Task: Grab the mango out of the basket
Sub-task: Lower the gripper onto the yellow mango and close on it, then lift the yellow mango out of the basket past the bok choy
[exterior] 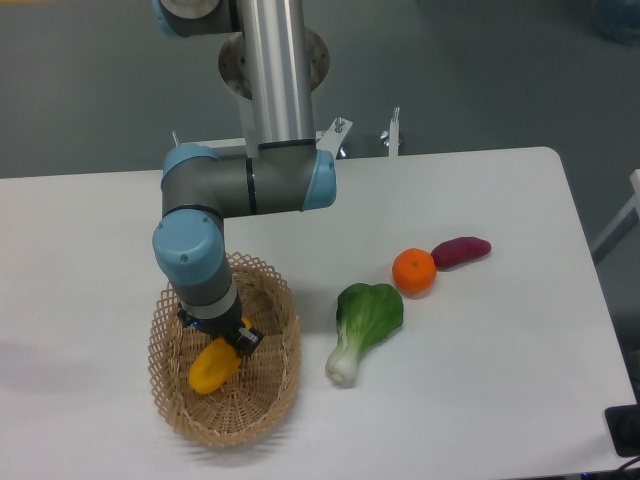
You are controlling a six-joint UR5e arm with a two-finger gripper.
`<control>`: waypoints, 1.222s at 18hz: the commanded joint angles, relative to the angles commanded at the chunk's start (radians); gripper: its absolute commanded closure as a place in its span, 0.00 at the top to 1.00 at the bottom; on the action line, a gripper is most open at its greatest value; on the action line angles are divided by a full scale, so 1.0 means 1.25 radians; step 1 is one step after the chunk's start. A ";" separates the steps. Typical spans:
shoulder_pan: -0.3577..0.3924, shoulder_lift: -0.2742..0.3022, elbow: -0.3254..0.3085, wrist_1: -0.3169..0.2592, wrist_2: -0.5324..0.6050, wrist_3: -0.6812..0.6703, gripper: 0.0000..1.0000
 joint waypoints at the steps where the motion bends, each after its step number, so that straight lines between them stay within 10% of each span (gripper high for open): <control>1: 0.000 0.000 0.000 0.000 0.000 0.000 0.44; 15: 0.110 0.090 0.082 -0.039 -0.017 0.081 0.46; 22: 0.251 0.134 0.145 -0.179 -0.060 0.267 0.46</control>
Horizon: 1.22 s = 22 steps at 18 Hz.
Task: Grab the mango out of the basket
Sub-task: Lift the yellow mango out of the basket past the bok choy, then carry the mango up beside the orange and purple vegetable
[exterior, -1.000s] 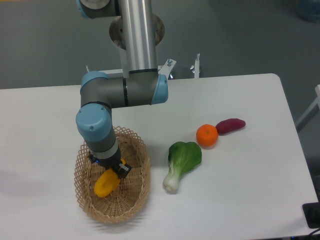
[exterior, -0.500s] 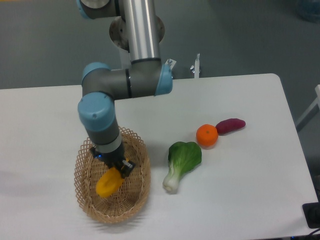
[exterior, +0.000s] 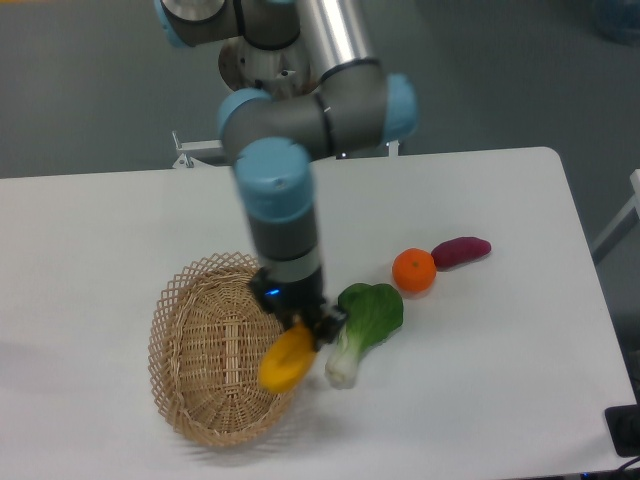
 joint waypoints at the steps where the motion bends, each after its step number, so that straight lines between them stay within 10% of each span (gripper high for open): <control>1: 0.021 0.005 0.004 -0.012 -0.003 0.025 0.46; 10: 0.161 0.023 0.064 -0.115 -0.036 0.233 0.46; 22: 0.246 0.022 0.084 -0.133 -0.054 0.377 0.46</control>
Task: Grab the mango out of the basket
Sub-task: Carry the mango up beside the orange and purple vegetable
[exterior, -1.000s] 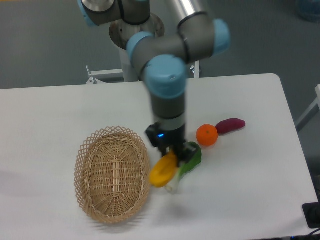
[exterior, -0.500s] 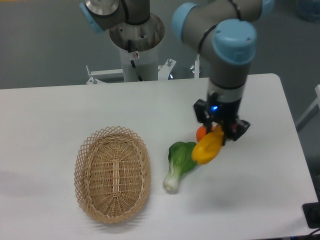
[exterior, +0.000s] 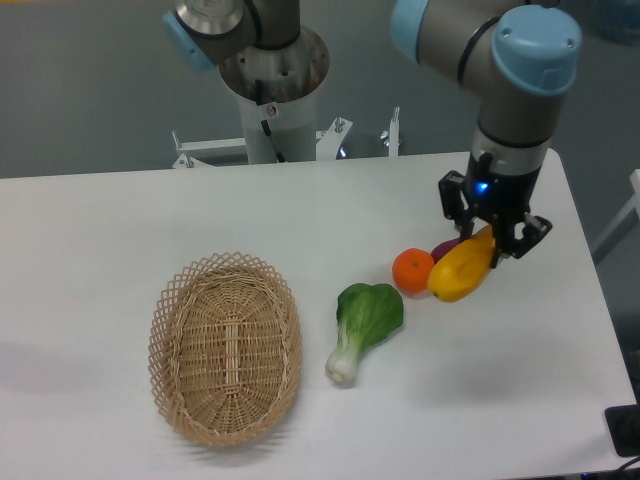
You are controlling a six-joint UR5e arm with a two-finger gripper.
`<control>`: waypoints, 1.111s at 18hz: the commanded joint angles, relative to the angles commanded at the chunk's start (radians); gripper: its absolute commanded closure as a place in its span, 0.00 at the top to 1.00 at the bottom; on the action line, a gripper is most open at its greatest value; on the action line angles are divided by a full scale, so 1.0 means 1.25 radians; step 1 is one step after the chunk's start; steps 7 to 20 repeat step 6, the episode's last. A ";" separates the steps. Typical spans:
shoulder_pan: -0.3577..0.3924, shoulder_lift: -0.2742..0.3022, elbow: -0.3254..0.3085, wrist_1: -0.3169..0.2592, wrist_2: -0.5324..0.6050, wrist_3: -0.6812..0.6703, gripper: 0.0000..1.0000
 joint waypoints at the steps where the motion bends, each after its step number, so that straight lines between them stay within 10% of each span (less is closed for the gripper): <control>1: 0.001 0.000 0.000 0.000 -0.001 0.004 0.46; 20: 0.006 -0.001 0.000 0.000 -0.001 0.018 0.46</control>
